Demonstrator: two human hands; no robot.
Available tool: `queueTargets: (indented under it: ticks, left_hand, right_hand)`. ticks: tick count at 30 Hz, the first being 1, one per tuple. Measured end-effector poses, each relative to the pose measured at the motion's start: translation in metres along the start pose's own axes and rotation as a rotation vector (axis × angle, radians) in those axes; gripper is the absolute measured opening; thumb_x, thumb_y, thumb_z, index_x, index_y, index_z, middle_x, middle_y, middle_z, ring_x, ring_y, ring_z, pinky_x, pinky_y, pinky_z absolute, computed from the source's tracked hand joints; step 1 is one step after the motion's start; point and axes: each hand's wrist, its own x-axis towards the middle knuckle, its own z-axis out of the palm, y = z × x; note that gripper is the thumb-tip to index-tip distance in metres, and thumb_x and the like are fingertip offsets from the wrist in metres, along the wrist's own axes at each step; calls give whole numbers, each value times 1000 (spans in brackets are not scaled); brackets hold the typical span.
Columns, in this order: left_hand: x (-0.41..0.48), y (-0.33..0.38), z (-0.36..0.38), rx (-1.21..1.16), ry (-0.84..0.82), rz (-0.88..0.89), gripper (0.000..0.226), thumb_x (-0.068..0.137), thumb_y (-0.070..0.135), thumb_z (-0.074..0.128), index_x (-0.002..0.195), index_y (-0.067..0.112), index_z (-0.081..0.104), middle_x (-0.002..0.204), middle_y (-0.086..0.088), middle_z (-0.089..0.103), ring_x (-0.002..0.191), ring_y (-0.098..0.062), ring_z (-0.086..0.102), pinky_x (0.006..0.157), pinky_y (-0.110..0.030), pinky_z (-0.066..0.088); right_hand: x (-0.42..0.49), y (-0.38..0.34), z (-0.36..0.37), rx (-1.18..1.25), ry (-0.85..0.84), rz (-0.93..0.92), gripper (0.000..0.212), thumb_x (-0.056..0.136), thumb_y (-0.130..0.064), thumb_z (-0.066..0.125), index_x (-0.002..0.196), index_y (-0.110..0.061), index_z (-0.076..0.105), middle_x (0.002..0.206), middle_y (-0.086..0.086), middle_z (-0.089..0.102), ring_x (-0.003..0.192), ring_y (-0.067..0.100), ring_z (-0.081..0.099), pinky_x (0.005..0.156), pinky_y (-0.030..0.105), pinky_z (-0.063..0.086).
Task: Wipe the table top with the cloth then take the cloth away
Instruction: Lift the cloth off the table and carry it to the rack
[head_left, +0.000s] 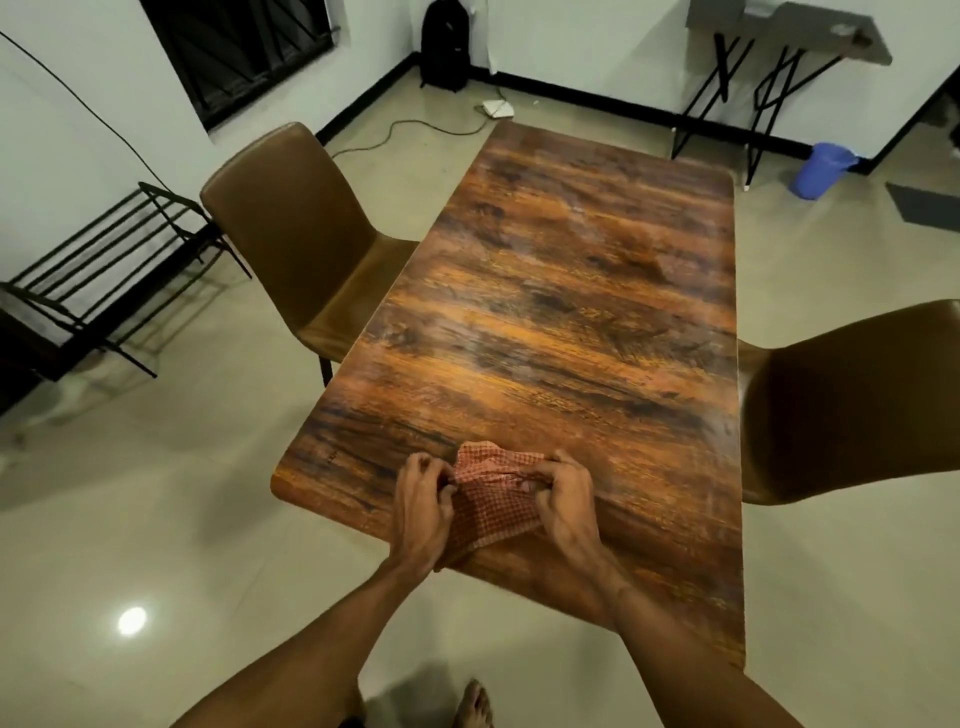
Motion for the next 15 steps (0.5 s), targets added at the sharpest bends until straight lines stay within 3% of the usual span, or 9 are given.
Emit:
queueTargets:
  ticks: [2,4,5,8,12,14,15]
  left_hand:
    - [10,-6,-32,-71,48,-15,11,94,14,61,103,20,60,114,0,61,107,-21,56,89,-33,45]
    - [22,-15,-67,-143,87,-53,12,97,20,58,109,22,58,109,3,66,103,-19,61,87,-35,49]
    - [29,-20,-84,-168,104,-77,17,99,24,56,116,23,58,112,5,66,105,-16,61,90,-33,48]
    - [53,-39,-146,-282,155,-108,27,99,26,57,126,21,58,115,11,62,106,-10,57,93,-30,48]
    - [81,-85,-241,-385,225,-126,11,90,12,69,97,18,63,90,0,70,84,-20,69,69,-35,61]
    - [93,-113,-284,-439,262,-157,14,85,4,74,91,14,66,86,-1,70,77,-17,68,65,-27,59]
    - [97,-128,-303,-461,280,-173,16,82,0,76,89,12,68,85,-2,70,75,-15,66,63,-20,56]
  right_hand:
    - [9,-31,4,70,29,-28,29,78,6,74,97,-14,83,103,3,73,101,14,63,89,26,49]
    - [19,-68,10,125,57,-92,21,77,3,79,82,-17,82,81,-9,64,75,6,56,66,29,45]
    - [25,-87,14,150,62,-117,20,76,2,79,77,-18,80,76,-9,62,72,7,55,62,32,45]
    - [48,-148,28,198,45,-190,16,74,0,83,82,-14,82,79,-2,69,76,14,62,68,29,49]
    - [79,-242,66,236,-17,-227,17,73,-3,84,86,-13,84,83,0,77,81,19,70,74,25,52]
    - [95,-286,92,251,-67,-224,16,76,-3,83,87,-14,84,87,0,77,86,19,70,82,20,51]
    - [102,-307,106,256,-105,-218,15,78,-2,82,88,-13,83,89,2,77,90,21,70,86,25,53]
